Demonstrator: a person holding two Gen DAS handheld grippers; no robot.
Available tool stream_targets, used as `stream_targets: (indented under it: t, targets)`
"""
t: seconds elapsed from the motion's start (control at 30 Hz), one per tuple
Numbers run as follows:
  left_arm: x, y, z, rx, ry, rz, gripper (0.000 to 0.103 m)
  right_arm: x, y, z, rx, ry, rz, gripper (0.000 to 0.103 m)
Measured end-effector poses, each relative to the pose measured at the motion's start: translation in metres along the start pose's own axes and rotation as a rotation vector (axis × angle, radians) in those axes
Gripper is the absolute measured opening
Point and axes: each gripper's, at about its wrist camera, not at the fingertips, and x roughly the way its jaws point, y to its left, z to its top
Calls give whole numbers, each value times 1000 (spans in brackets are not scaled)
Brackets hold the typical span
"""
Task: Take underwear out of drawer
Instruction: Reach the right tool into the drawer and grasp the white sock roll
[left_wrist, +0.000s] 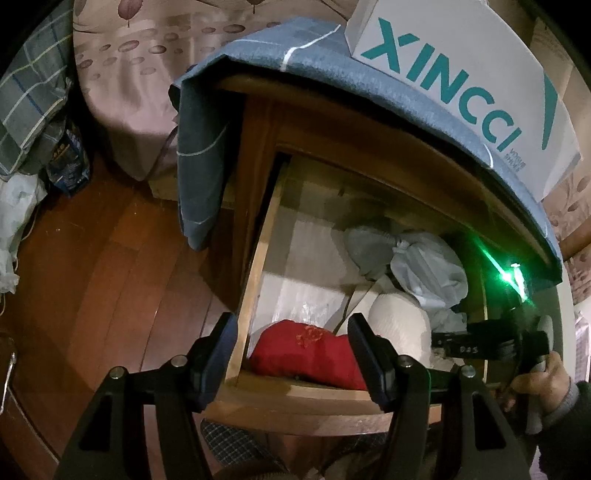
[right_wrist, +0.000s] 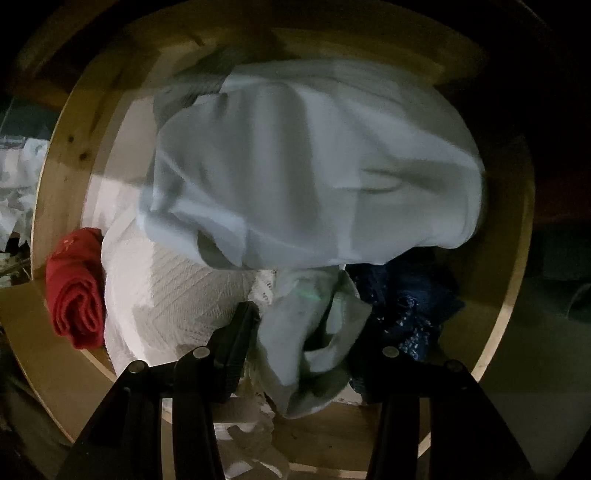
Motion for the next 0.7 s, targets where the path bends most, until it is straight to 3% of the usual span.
stream_targets:
  t: [0.03, 0.13, 0.4, 0.57, 0.7]
  targets:
    - [1, -1, 0, 2, 5, 2, 64, -2, -2, -2, 1, -9, 8, 37]
    - [3, -3, 0, 12, 17, 9, 64, -12, -2, -7, 0, -34, 18, 30]
    - [18, -16, -1, 96, 86, 33, 64, -45, 10, -27, -28, -121, -8, 27]
    - [20, -24, -2, 138, 90, 47, 64, -66, 9, -35, -29, -162, -40, 27]
    - [22, -24, -3, 145, 100, 49, 64, -65, 3, -37, -53, -140, -73, 28]
